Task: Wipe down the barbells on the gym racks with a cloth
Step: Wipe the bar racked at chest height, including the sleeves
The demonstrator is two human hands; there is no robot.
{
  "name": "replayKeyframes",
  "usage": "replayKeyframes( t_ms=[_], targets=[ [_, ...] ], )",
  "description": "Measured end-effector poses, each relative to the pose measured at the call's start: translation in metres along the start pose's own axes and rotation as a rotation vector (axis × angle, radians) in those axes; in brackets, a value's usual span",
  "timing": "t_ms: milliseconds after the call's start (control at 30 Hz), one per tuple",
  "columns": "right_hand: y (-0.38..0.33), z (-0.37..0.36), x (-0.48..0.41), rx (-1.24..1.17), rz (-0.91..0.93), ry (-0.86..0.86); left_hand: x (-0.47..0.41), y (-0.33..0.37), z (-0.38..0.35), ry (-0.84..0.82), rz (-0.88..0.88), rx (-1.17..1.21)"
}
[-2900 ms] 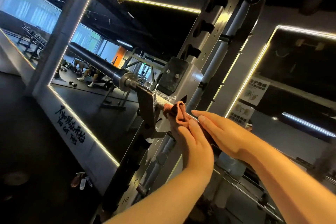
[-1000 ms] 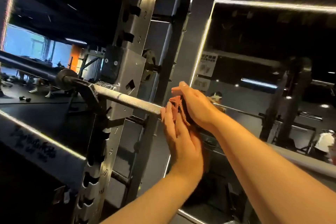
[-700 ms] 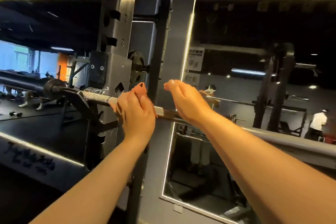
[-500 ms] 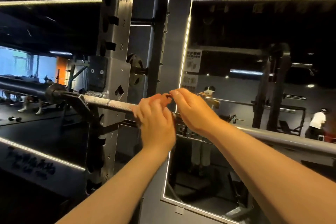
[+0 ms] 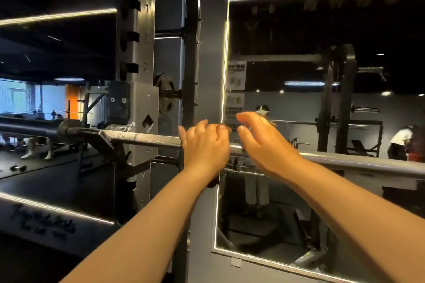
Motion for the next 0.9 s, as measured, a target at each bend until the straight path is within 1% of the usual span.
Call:
replayKeyframes(
  t_ms=[33,67,100,133,167,200,233,267,300,367,467,533,567,633,700,767,833,900],
  targets=[
    [-0.006,-0.003,0.003,-0.052,0.029,0.003,0.001,0.011,-0.007,-0.058,-0.018,0.075],
    [-0.012,-0.007,0.005,-0.12,0.051,-0.005,0.003,0.021,-0.01,-0.119,-0.006,0.237],
    [-0.017,-0.013,0.007,-0.182,0.055,-0.025,0.005,0.027,-0.009,-0.166,0.045,0.445],
    [-0.019,-0.02,0.008,-0.193,0.047,-0.056,0.006,0.026,-0.005,-0.156,0.105,0.647],
    [-0.019,-0.027,0.008,-0.126,0.036,-0.093,0.004,0.02,-0.001,-0.112,0.154,0.828],
    [-0.019,-0.032,0.008,0.031,0.037,-0.129,0.003,0.013,0.004,-0.051,0.184,0.959],
    [-0.018,-0.037,0.008,0.224,0.054,-0.15,0.002,0.005,0.01,0.005,0.197,1.0],
    [-0.018,-0.04,0.009,0.408,0.081,-0.155,0.0,-0.002,0.018,0.046,0.165,0.907],
    [-0.018,-0.041,0.009,0.55,0.103,-0.145,-0.003,-0.007,0.023,0.071,0.107,0.736],
    [-0.018,-0.04,0.013,0.691,0.143,-0.102,-0.008,-0.016,0.023,0.082,-0.02,0.422],
    [-0.004,-0.031,0.022,0.667,0.119,-0.071,-0.009,-0.023,0.009,0.04,-0.156,0.016],
    [0.01,-0.014,0.024,0.587,0.036,-0.006,-0.006,-0.023,0.002,0.04,-0.262,-0.241],
    [0.015,-0.006,0.025,0.564,-0.027,0.029,-0.004,-0.021,0.002,0.052,-0.303,-0.297],
    [0.01,0.0,0.019,0.604,-0.109,0.046,-0.004,-0.016,0.004,0.055,-0.345,-0.35],
    [-0.007,-0.01,0.006,0.627,-0.088,0.02,-0.007,-0.011,0.006,0.061,-0.373,-0.415],
    [-0.02,-0.025,-0.003,0.554,-0.057,0.003,-0.008,-0.012,0.006,0.066,-0.375,-0.466],
    [-0.022,-0.043,-0.001,0.509,-0.042,-0.002,-0.007,-0.015,0.005,0.075,-0.361,-0.435],
    [-0.015,-0.053,0.013,0.583,0.002,0.032,-0.008,-0.019,0.005,0.085,-0.351,-0.39]
  ],
)
Point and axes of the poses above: each hand's wrist, its own x-axis away from the middle knuckle, its own z-axis out of the back of the hand, y = z × x, the point moved 8 cm from there along -x, towards the middle knuckle
